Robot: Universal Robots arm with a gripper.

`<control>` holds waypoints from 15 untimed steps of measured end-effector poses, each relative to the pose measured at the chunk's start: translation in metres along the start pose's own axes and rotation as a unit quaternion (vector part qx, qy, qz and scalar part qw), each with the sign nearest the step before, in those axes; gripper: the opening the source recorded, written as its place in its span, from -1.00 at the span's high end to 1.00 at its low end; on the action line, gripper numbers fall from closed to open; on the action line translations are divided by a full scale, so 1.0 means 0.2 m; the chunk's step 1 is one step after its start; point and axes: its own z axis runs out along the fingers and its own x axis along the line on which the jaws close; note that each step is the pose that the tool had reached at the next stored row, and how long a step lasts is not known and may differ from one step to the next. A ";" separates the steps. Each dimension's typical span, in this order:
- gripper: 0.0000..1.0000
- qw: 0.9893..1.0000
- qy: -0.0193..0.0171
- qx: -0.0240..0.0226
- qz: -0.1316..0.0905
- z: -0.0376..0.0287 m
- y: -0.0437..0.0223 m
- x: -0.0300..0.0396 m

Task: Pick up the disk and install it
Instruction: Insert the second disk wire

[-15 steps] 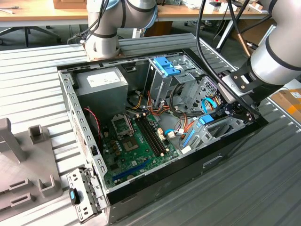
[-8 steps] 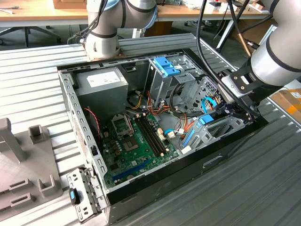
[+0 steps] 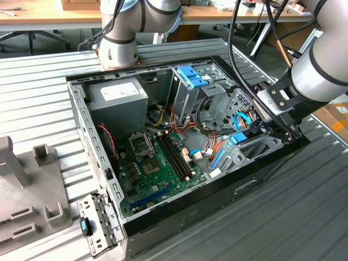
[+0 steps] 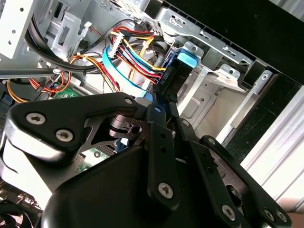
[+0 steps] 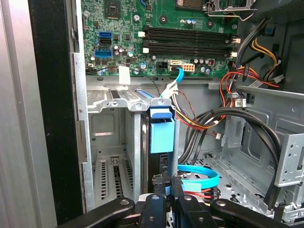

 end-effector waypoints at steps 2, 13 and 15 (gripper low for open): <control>0.66 1.000 0.000 0.000 0.000 0.005 0.002 0.001; 0.66 1.000 0.002 0.000 0.000 0.027 0.007 -0.005; 0.66 1.000 0.002 0.000 0.000 0.027 0.007 -0.004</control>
